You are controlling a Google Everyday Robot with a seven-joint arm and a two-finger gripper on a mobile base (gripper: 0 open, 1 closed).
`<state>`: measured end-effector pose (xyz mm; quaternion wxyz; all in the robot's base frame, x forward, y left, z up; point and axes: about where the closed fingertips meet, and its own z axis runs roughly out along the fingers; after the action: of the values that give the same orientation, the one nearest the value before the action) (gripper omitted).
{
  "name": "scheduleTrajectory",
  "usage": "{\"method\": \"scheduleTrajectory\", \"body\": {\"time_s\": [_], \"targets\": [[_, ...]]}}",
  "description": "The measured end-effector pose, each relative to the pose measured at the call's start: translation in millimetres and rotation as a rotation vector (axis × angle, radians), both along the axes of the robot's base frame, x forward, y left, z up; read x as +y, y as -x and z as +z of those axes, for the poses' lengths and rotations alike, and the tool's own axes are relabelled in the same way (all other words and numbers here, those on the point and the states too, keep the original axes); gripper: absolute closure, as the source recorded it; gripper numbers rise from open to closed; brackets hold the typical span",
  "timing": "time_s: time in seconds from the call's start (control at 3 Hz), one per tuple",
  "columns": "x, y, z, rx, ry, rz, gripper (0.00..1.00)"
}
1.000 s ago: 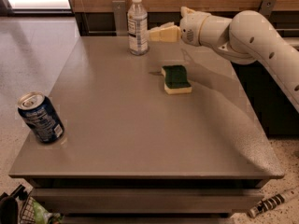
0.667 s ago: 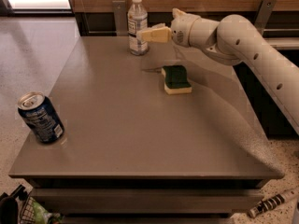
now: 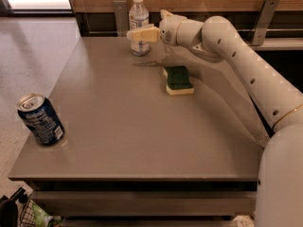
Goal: Move blue plastic bottle near pepsi can
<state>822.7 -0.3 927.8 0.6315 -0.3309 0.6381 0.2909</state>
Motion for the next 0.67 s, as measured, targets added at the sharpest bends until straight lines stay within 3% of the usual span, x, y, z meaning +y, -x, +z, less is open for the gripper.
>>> {"method": "scheduleTrajectory", "body": {"time_s": [0.33,0.67], "targets": [[16,-11,-4,0.005,-0.013,0.039,0.00],[31,-15,-7,0.008,-0.025,0.071,0.15]]}}
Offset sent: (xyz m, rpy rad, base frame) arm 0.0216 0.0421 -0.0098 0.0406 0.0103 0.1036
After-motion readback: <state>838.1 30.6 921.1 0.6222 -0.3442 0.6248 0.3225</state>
